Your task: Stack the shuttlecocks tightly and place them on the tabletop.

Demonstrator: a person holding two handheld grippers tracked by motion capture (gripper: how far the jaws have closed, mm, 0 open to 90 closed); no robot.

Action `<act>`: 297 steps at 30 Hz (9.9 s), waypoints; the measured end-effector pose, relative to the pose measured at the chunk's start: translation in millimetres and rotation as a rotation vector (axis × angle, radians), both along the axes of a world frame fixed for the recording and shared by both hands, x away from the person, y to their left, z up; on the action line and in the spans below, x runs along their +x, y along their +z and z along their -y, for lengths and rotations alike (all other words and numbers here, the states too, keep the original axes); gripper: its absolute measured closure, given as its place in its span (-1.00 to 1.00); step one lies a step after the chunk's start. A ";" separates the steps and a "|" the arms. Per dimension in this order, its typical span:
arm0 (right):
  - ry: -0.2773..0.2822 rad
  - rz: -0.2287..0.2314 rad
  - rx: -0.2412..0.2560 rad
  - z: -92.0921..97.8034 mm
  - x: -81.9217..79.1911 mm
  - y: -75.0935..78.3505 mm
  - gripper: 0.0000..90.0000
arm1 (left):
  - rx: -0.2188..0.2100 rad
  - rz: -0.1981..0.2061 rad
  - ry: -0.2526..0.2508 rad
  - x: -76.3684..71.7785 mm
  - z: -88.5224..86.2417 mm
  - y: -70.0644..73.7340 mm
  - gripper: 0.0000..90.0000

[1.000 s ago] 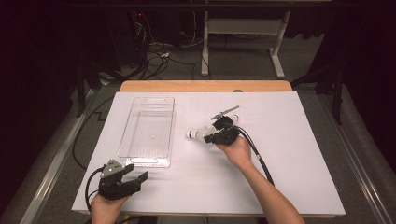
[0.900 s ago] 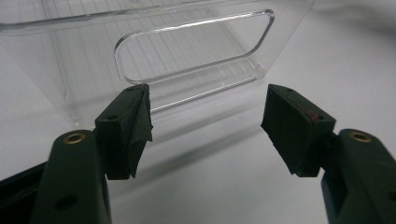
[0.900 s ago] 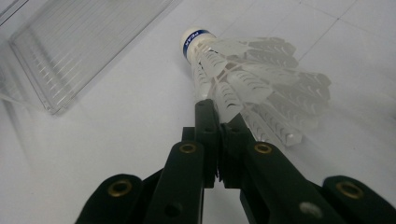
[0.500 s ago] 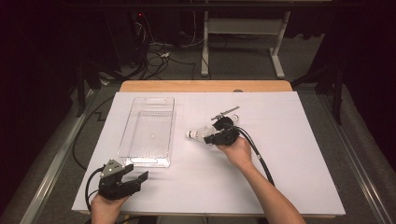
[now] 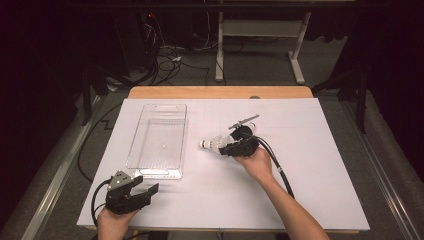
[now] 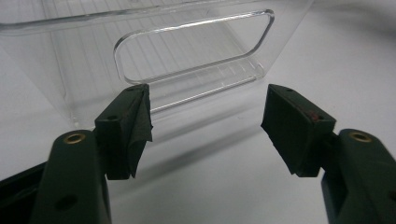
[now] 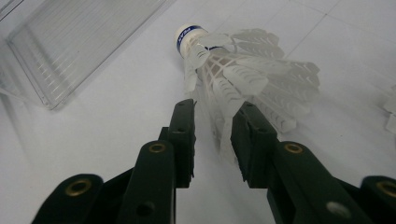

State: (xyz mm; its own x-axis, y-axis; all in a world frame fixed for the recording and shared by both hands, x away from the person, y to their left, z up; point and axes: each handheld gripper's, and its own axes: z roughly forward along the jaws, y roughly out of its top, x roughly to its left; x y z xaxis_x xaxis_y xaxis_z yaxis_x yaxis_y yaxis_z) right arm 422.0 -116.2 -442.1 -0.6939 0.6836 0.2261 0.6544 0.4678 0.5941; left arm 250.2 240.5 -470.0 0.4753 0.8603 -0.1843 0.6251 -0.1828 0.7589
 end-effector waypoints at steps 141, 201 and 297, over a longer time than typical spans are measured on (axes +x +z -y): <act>-0.277 0.211 -0.069 77.3 9.8 21.0 0.27 | -0.005 -0.002 0.003 0.1 -0.4 -0.2 -0.25; -0.275 0.177 -0.099 61.1 40.4 6.2 0.88 | -0.004 -0.004 -0.005 0.3 0.2 -0.3 -0.25; -0.052 0.082 0.006 99.7 -74.7 17.3 1.00 | -0.001 0.000 0.002 0.1 0.5 0.2 -0.25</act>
State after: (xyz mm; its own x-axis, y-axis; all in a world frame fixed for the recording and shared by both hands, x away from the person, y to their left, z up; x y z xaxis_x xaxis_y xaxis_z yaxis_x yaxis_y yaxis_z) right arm 347.3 -216.0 -424.7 -0.6738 0.7181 0.1741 0.6266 0.4305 0.6497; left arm 250.3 239.9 -469.8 0.4736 0.8610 -0.1855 0.6253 -0.1804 0.7592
